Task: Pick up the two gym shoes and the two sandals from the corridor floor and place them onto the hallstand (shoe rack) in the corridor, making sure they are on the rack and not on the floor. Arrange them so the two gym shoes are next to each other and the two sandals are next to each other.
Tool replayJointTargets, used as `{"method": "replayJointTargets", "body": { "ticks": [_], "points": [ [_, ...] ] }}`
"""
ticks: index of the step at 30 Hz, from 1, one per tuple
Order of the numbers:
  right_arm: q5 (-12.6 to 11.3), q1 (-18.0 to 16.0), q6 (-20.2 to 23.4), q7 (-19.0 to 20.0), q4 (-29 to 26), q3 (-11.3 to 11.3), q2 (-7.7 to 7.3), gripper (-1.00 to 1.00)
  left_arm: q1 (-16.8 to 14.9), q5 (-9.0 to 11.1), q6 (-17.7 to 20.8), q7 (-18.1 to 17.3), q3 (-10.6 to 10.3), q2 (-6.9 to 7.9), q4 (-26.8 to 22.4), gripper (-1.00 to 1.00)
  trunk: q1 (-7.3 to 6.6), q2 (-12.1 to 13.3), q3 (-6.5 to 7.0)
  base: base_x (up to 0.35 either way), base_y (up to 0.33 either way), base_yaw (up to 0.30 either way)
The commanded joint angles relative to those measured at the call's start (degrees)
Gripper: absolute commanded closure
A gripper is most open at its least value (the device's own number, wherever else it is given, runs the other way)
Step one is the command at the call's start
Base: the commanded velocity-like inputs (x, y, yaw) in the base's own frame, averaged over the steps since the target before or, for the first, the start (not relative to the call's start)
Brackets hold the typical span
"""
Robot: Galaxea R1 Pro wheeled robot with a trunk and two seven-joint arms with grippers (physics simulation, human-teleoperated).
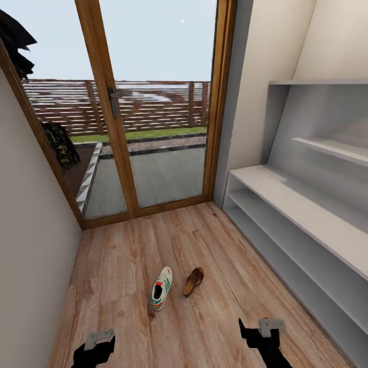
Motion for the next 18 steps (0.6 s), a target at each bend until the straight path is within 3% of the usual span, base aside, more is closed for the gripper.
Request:
{"method": "replayJointTargets", "body": {
  "ticks": [1, 2, 6, 14, 15, 18],
  "points": [
    [0.07, -1.65, 1.76, 0.05, -0.16, 0.00, 0.00, -1.00, -0.39, -0.11, 0.89, -0.09, 0.12, -0.05, 0.05, -1.00, -0.01, -0.02, -0.05, 0.000, 0.000, 0.000],
    [0.02, -3.82, 4.65, 0.16, -0.46, 0.11, -0.04, -1.00, -0.59, -0.15, 1.93, -0.15, -0.06, -0.15, 0.05, -1.00, -0.01, -0.02, -0.05, 0.000, 0.000, 0.000],
    [0.35, -5.20, 6.65, 0.27, -0.35, 0.43, -0.01, -1.00, 0.02, -0.28, 1.83, -0.19, -0.21, -0.11, -0.01, -1.00, -0.01, -0.02, -0.05, 0.000, 0.000, 0.000],
    [2.89, -5.33, 6.79, 0.28, -0.31, 0.49, -0.01, -1.00, 0.10, -2.14, -0.54, -0.12, -0.20, -0.19, 0.11, -1.00, -0.01, -0.02, -0.05, 0.023, 0.000, 0.000],
    [3.80, -5.35, 6.78, 0.28, -0.28, 0.48, -0.01, -1.00, 0.07, -3.09, -0.97, -0.04, -0.16, -0.20, 0.13, -1.00, -0.01, -0.02, -0.05, 0.230, 0.000, 0.000],
    [4.09, -5.36, 6.77, 0.28, -0.21, 0.48, -0.01, -1.00, 0.07, -3.43, -1.15, 0.01, -0.15, -0.20, 0.13, -1.00, -0.01, -0.02, -0.05, 0.265, 0.000, 0.000]
  ]
}}
